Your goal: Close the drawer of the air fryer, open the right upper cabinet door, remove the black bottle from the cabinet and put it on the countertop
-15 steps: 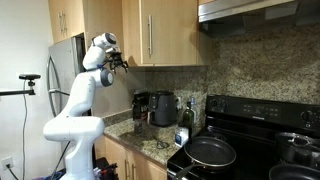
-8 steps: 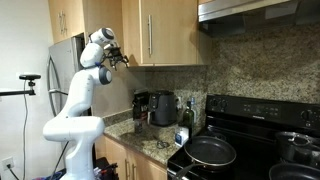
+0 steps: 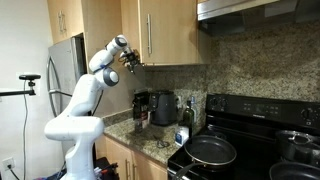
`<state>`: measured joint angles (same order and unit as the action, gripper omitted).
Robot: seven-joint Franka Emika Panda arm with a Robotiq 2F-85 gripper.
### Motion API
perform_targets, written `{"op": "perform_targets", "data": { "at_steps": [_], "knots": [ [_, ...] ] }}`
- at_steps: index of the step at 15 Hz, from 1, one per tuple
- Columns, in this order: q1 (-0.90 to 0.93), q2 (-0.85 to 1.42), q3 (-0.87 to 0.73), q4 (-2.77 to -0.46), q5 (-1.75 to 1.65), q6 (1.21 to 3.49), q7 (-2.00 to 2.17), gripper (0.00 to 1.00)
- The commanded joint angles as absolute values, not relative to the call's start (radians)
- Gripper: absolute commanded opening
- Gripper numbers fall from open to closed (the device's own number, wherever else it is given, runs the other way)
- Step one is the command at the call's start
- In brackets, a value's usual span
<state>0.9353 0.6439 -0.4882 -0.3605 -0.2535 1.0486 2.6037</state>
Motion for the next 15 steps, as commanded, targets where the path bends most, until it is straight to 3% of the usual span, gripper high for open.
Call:
{"op": "perform_targets", "data": {
  "at_steps": [1, 7, 14, 15],
  "knots": [
    [0.973, 0.638, -0.722, -0.360, -0.088, 1.036, 2.599, 1.00],
    [1.153, 0.574, -1.209, -0.358, -0.029, 1.046, 2.599, 1.00],
    [1.521, 0.463, -1.790, -0.353, -0.065, 1.023, 2.598, 1.00],
    [1.434, 0.470, -1.673, -0.352, -0.070, 1.009, 2.597, 1.00]
  ]
}}
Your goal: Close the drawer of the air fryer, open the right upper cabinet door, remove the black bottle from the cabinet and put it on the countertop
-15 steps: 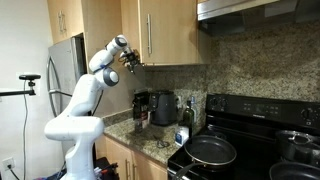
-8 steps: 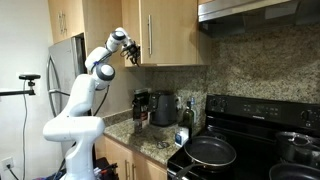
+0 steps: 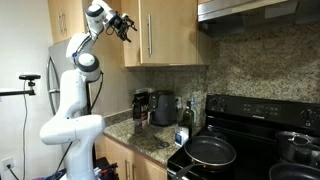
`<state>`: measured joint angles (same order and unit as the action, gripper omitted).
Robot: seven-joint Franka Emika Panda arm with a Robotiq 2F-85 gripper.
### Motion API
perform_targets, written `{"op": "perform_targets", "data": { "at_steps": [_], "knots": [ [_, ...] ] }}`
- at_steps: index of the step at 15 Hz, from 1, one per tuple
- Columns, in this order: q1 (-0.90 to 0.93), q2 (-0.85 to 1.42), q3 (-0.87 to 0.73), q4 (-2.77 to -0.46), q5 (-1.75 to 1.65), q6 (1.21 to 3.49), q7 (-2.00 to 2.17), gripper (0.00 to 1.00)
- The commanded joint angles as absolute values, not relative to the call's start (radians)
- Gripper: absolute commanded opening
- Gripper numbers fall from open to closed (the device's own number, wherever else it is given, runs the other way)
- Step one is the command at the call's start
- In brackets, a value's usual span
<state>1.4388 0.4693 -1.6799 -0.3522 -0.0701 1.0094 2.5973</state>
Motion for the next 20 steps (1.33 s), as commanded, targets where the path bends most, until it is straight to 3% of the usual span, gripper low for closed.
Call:
{"op": "perform_targets", "data": {
  "at_steps": [1, 5, 8, 12, 13, 20],
  "knots": [
    [1.478, 0.436, -1.627, -0.350, -0.148, 1.008, 2.608, 1.00],
    [1.397, 0.463, -1.538, -0.366, -0.195, 0.995, 2.590, 1.00],
    [1.176, 0.511, -1.755, -0.366, 0.162, 1.199, 2.614, 1.00],
    [1.061, 0.547, -2.086, -0.427, 0.501, 1.314, 2.604, 1.00],
    [1.068, 0.598, -2.166, -0.526, 0.593, 1.432, 2.603, 1.00],
    [1.207, 0.654, -2.013, -0.515, 0.857, 1.491, 2.603, 1.00]
  ]
}}
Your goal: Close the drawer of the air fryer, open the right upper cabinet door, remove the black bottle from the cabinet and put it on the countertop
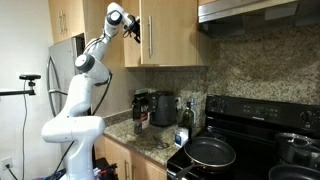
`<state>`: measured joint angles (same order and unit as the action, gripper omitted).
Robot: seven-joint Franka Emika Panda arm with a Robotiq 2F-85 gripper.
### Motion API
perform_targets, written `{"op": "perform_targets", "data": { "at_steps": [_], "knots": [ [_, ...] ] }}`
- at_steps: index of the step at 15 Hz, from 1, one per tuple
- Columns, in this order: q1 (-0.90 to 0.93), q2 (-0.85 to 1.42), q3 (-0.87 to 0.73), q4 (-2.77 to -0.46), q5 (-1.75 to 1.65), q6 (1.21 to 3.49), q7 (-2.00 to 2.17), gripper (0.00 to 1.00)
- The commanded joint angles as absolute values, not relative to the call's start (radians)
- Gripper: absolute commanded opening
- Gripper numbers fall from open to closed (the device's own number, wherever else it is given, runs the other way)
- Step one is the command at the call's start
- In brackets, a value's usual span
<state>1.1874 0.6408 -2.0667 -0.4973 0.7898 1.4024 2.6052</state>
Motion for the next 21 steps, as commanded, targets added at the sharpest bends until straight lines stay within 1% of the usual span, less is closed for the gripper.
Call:
{"op": "perform_targets", "data": {
  "at_steps": [1, 3, 5, 7, 9, 10, 16, 19, 21],
  "knots": [
    [1.205, 0.663, -1.999, -0.516, 0.876, 1.555, 2.595, 1.00],
    [1.239, 0.733, -2.112, -0.615, 0.904, 1.728, 2.605, 1.00],
    [1.288, 0.802, -2.236, -0.755, 0.956, 1.854, 2.607, 1.00],
    [1.291, 0.877, -2.326, -0.861, 1.040, 1.971, 2.607, 1.00],
    [1.305, 0.946, -2.356, -0.966, 1.116, 2.108, 2.606, 1.00],
    [1.263, 0.855, -2.293, -0.817, 1.051, 1.991, 2.606, 1.00],
    [1.266, 0.875, -2.293, -0.835, 1.055, 2.005, 2.604, 1.00],
    [1.268, 0.944, -2.335, -0.934, 1.176, 2.076, 2.604, 1.00],
    [1.338, 0.947, -2.348, -0.979, 1.190, 2.186, 2.602, 1.00]
  ]
}}
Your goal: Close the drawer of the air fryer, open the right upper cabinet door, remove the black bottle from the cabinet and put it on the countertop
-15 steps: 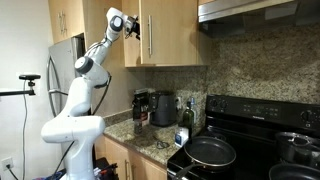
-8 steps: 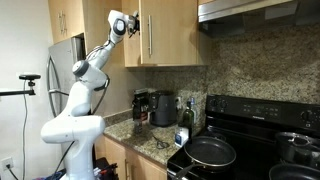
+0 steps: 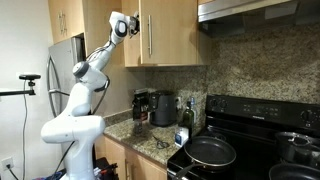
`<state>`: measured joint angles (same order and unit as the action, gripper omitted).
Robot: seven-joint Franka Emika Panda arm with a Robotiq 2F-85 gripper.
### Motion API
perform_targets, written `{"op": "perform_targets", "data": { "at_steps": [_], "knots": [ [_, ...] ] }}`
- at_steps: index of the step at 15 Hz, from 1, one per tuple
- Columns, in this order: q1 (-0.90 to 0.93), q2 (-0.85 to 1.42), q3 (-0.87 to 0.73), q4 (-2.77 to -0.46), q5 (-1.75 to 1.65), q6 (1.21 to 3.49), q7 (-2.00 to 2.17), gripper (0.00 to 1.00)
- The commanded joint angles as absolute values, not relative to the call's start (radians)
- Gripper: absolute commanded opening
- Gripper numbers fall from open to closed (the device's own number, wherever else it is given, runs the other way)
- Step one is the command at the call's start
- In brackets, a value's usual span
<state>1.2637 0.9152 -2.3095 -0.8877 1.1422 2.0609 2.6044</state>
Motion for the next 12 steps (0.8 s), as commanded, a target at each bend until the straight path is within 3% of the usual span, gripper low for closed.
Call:
{"op": "perform_targets", "data": {
  "at_steps": [1, 6, 12],
  "knots": [
    [1.405, 0.973, -2.387, -1.069, 1.209, 2.246, 2.556, 1.00],
    [1.611, 1.073, -2.486, -1.327, 1.305, 2.527, 2.461, 1.00],
    [1.703, 1.233, -2.592, -1.663, 1.224, 2.691, 2.599, 1.00]
  ]
}}
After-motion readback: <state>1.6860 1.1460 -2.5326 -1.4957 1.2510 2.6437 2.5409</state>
